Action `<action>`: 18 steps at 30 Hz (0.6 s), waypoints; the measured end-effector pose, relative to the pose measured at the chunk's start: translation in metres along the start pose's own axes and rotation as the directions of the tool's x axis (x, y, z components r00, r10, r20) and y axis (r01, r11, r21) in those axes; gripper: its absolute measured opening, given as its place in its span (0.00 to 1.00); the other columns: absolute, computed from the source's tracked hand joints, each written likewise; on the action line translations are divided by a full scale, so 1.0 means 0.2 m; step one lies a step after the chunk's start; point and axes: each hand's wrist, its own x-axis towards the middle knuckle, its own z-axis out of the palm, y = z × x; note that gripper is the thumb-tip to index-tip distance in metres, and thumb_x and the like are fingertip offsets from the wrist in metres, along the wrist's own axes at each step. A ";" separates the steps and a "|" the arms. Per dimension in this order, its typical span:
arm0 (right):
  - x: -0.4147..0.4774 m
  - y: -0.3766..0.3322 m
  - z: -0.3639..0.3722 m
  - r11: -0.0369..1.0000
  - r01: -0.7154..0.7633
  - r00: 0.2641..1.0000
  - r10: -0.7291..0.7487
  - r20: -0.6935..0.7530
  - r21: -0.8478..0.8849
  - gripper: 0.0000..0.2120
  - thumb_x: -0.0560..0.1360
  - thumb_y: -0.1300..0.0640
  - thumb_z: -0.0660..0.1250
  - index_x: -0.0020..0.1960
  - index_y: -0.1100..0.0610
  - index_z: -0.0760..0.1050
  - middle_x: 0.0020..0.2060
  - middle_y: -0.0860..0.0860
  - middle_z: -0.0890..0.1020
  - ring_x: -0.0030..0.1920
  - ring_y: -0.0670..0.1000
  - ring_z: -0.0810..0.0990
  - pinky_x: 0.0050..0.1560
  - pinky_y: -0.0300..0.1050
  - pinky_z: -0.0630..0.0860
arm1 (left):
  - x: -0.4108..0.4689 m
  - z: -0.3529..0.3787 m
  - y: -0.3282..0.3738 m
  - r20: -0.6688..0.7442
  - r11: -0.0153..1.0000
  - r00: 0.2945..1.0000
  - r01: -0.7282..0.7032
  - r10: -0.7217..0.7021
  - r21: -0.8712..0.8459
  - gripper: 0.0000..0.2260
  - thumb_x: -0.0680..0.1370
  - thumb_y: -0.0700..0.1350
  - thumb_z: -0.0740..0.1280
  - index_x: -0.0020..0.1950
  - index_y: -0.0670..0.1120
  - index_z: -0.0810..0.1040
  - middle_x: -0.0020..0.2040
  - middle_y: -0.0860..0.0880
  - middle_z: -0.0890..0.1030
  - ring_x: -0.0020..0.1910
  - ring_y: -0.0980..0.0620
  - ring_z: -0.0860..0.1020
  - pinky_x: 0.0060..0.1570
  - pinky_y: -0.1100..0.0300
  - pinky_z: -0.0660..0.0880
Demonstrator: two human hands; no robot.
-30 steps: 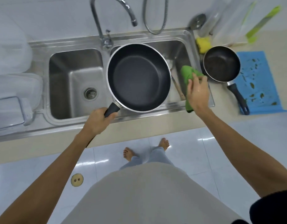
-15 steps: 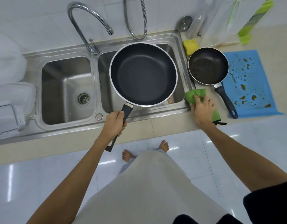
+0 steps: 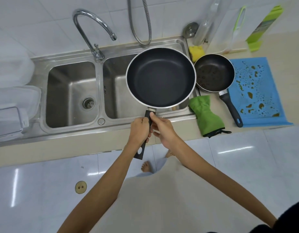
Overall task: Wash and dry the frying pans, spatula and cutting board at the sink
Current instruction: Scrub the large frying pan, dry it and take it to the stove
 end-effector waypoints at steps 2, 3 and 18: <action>-0.01 -0.02 0.03 0.996 0.015 1.000 -0.014 -0.013 0.083 0.14 0.78 0.49 0.71 0.42 0.58 0.76 0.29 0.52 0.74 0.32 0.51 0.73 0.42 0.49 0.70 | 0.00 0.01 0.00 -0.003 0.999 1.000 -0.031 0.031 0.033 0.17 0.81 0.43 0.55 0.39 0.36 0.77 0.30 0.40 0.76 0.22 0.49 0.72 0.21 0.58 0.70; -0.02 -0.03 0.04 0.993 0.035 0.999 -0.033 -0.018 0.112 0.13 0.79 0.52 0.70 0.44 0.61 0.76 0.28 0.55 0.73 0.28 0.52 0.71 0.37 0.48 0.69 | 0.00 0.01 0.01 -0.001 0.997 0.999 -0.049 0.049 0.055 0.16 0.81 0.43 0.55 0.40 0.36 0.77 0.30 0.39 0.77 0.23 0.48 0.73 0.21 0.58 0.71; 0.00 -0.11 0.02 0.935 0.094 0.960 0.005 -0.278 0.341 0.02 0.82 0.64 0.61 0.54 0.62 0.70 0.34 0.58 0.74 0.27 0.52 0.72 0.22 0.40 0.67 | -0.25 -0.02 -0.29 0.399 0.459 0.782 -0.610 0.479 0.646 0.30 0.83 0.59 0.42 0.52 0.45 0.80 0.42 0.43 0.84 0.42 0.40 0.80 0.38 0.51 0.74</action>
